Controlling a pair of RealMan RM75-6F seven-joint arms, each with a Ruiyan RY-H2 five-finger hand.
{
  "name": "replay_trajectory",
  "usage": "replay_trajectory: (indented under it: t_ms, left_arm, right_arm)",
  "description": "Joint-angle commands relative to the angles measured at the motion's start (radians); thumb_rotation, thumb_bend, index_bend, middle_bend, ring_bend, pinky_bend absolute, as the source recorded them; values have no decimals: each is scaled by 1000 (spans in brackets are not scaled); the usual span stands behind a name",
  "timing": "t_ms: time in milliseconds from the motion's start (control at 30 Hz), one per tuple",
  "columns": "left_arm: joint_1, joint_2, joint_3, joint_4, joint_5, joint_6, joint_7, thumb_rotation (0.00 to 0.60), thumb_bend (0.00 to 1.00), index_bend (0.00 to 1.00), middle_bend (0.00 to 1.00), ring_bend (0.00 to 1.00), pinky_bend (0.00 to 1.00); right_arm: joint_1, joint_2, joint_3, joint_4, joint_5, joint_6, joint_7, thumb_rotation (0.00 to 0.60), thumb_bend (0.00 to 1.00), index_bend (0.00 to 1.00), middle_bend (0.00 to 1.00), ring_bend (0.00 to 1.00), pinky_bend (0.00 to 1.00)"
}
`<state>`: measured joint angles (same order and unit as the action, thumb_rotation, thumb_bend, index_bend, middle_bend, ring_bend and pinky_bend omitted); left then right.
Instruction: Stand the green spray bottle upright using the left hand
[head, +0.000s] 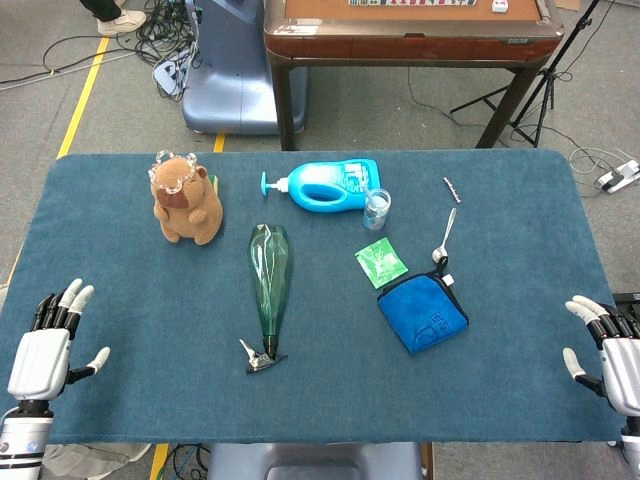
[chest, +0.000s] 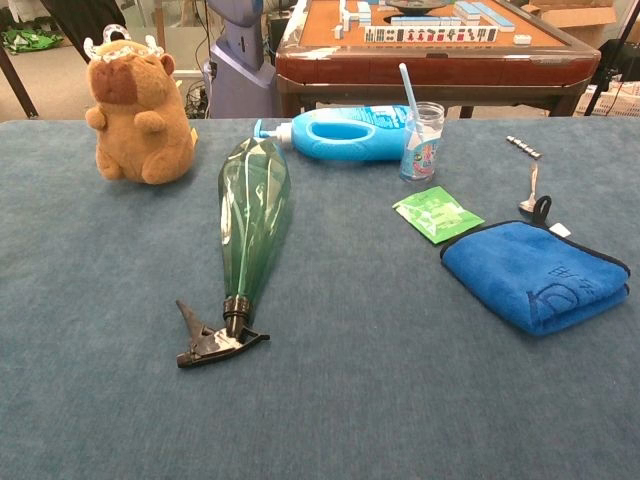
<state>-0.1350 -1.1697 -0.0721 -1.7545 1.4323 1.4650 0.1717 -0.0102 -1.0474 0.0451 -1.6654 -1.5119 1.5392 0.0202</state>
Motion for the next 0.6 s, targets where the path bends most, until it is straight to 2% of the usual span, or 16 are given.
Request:
replay_trajectory:
  t_ms: [33, 600]
  left_arm:
    - [0, -1, 1, 0, 0, -1, -1, 600, 267, 41, 0, 0, 0]
    - [-11, 8, 10, 11, 24, -21, -26, 600, 267, 42, 0, 0, 0]
  right_arm:
    - [0, 1, 1, 0, 0, 0, 0, 600, 354, 221, 197, 144, 193]
    - [6, 8, 10, -5, 9, -3, -10, 600, 354, 221, 197, 144, 193]
